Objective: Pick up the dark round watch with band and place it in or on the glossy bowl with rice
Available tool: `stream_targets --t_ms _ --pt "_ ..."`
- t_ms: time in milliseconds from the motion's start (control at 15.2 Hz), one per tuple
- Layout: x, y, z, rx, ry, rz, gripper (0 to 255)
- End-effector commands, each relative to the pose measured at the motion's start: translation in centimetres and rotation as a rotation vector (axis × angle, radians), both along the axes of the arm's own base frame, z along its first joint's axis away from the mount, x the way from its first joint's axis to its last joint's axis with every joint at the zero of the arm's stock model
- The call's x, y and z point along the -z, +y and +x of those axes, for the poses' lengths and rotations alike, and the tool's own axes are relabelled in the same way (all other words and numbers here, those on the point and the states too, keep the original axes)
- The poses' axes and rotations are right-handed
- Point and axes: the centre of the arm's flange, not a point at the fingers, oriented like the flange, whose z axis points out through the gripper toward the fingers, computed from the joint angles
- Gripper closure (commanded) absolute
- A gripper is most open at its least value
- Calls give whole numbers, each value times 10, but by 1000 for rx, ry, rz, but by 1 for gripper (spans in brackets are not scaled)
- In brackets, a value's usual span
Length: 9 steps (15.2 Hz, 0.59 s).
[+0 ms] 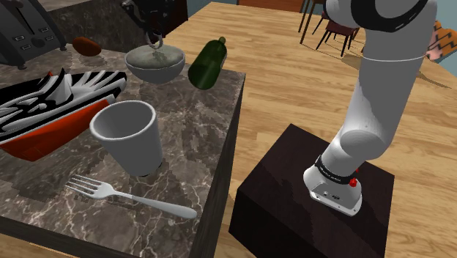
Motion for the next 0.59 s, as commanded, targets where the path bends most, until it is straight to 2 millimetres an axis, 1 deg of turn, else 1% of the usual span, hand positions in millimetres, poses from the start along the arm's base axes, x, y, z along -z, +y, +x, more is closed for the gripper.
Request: stream_targets --t_ms 0,66,528 --pt "12 1 0 0 0 0 255" --pt "20 1 0 0 0 0 255" --pt "20 1 0 0 0 0 255"
